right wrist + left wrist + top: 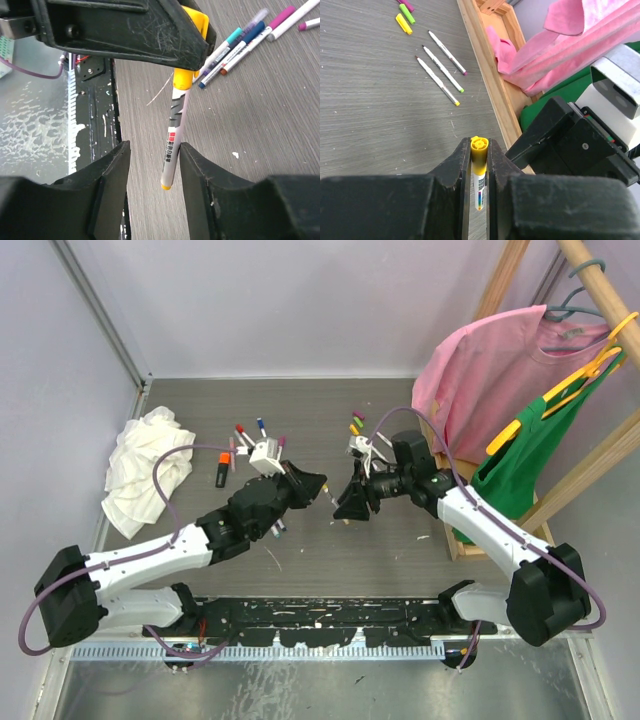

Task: Open the pen caps
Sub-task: Open the pen cap from the pen.

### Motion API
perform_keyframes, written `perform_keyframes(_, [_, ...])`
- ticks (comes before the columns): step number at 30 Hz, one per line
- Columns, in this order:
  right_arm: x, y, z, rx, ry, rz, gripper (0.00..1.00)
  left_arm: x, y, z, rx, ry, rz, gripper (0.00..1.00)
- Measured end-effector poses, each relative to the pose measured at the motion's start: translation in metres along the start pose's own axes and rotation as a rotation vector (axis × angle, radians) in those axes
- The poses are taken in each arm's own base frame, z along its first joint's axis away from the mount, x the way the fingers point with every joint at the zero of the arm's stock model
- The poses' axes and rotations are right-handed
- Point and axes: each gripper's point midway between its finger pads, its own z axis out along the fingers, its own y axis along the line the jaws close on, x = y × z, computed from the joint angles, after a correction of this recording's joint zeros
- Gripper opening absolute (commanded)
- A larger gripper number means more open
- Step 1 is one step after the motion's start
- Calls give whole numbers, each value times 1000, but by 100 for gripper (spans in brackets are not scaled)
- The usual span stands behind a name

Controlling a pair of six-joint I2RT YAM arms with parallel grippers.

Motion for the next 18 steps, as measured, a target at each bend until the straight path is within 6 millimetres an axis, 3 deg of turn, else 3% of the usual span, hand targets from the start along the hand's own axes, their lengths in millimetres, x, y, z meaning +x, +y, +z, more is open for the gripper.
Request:
perform_keyframes(11, [-11,14,-2,-87,-40,44,48,-4,-16,-10,181,-29,-3,0])
perform_keyframes(14, [-13,16,-1,-103,-45,62,38,-8,-26,-12,229,-40,-4,0])
perform_keyframes(18, [-13,16,0,-112,-46,77,18,-12,-38,-15,285,-58,-15,0])
